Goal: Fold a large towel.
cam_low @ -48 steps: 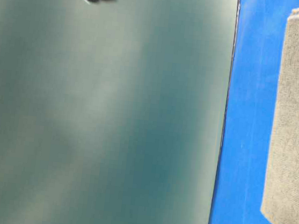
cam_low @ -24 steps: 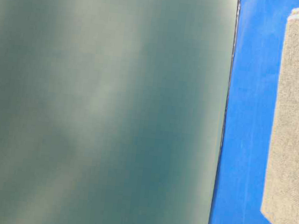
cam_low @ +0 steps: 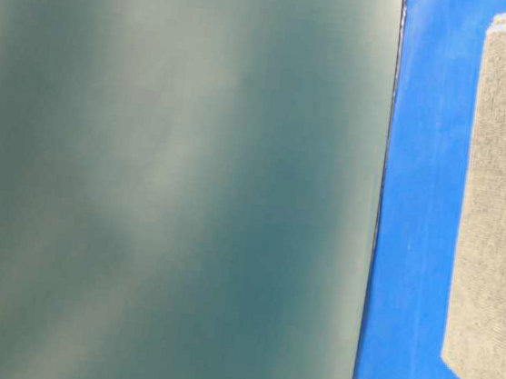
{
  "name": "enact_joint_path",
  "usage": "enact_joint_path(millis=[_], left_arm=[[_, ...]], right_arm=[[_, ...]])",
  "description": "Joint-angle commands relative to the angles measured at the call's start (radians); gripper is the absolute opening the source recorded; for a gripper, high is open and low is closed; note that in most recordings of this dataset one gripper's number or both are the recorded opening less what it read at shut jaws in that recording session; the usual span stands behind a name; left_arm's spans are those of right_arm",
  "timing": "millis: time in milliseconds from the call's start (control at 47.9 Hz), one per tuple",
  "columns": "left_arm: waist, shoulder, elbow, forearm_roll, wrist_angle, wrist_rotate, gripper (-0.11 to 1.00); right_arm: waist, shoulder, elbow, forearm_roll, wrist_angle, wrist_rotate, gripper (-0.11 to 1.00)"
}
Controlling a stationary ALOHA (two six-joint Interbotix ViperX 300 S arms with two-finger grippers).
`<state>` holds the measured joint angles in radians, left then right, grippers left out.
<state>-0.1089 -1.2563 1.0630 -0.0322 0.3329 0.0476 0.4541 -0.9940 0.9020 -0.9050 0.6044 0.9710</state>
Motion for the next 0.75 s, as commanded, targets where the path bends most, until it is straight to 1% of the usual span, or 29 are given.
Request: enact_joint_path(millis=[0,104,230,334,502,648,731], left_arm=[[0.054,-0.038,0.014,0.003,0.02,0.003,0.65],[0.126,-0.094,0.049,0.003,0.052,0.002,0.65],[0.178,-0.132,0.083,0.003,0.06,-0.009,0.65],[0.184,-0.133,0.091,-0.002,0.052,-0.012,0.65],[0.186,-0.104,0.115,-0.002,0.018,-0.015,0.65],[0.186,-0.077,0.132,-0.003,0.002,-0.015,0.65],[0.186,-0.074,0.133,-0.003,-0.002,-0.015,0.65]], right_arm=[[-0.006,-0.083,0.038,-0.028,0.006,0.003,0.54],[-0.025,-0.17,0.1,-0.034,0.031,0.003,0.54],[-0.063,-0.25,0.179,-0.035,0.058,0.015,0.54],[-0.083,-0.267,0.232,-0.034,0.072,0.049,0.53],[-0.091,-0.235,0.272,-0.035,0.089,0.135,0.42],[-0.091,-0.224,0.276,-0.035,0.084,0.149,0.32],[-0.091,-0.225,0.275,-0.035,0.083,0.149,0.31]])
